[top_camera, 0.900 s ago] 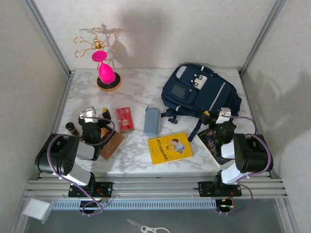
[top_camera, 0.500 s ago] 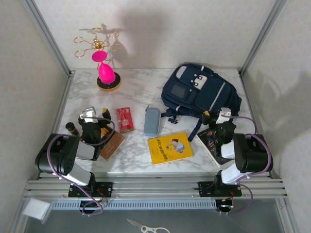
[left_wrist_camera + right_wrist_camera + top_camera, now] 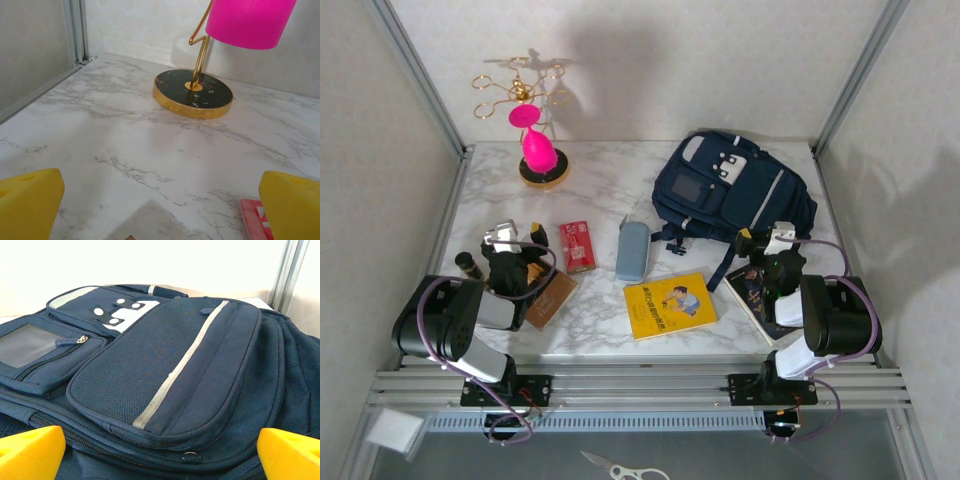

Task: Pack books, pencil case, and school supplies into a backpack

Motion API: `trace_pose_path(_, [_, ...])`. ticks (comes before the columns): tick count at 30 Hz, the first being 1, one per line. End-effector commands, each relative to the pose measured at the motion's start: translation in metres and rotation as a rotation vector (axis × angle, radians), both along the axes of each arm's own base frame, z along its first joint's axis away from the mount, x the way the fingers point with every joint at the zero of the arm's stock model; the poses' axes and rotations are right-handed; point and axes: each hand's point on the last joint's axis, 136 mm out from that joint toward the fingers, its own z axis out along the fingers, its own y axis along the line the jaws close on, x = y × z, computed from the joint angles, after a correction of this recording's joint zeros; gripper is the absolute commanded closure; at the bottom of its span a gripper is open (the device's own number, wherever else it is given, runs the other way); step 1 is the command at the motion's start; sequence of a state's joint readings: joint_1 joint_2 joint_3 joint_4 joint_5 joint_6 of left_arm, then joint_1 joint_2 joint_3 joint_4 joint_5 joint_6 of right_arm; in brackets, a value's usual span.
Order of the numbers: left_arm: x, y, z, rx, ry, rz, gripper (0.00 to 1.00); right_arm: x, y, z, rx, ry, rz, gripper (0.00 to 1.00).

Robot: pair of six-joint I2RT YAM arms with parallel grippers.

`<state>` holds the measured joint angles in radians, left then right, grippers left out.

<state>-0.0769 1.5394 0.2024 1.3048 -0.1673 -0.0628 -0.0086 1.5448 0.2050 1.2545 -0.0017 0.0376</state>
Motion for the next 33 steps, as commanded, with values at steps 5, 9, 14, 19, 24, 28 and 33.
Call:
trace_pose_path(5, [0.005,-0.004,0.006,0.007,-0.017,-0.021,0.01,0.004,0.002,0.014,-0.013,-0.053,0.008,0.01])
trace_pose_path(9, [0.005,-0.004,0.007,0.007,-0.019,-0.020,0.01,0.004,0.002,0.014,-0.013,-0.053,0.007,0.01])
trace_pose_path(14, [0.003,-0.004,0.013,0.005,-0.032,-0.024,0.01,0.007,-0.005,0.024,-0.001,-0.049,-0.035,0.01])
trace_pose_path(19, [-0.002,-0.006,0.028,0.004,-0.040,-0.038,0.01,0.009,-0.009,0.053,0.008,-0.053,-0.059,0.01])
trace_pose_path(24, [-0.005,-0.003,0.044,-0.062,-0.015,-0.012,0.01,0.002,-0.020,0.080,0.103,-0.033,-0.137,0.01])
trace_pose_path(28, [-0.006,-0.017,0.066,-0.177,-0.038,-0.088,0.01,-0.012,-0.043,0.074,0.281,0.098,-0.328,0.01])
trace_pose_path(33, [-0.010,-0.016,0.079,-0.441,-0.073,-0.055,0.01,-0.027,-0.045,0.060,0.381,0.235,-0.359,0.01])
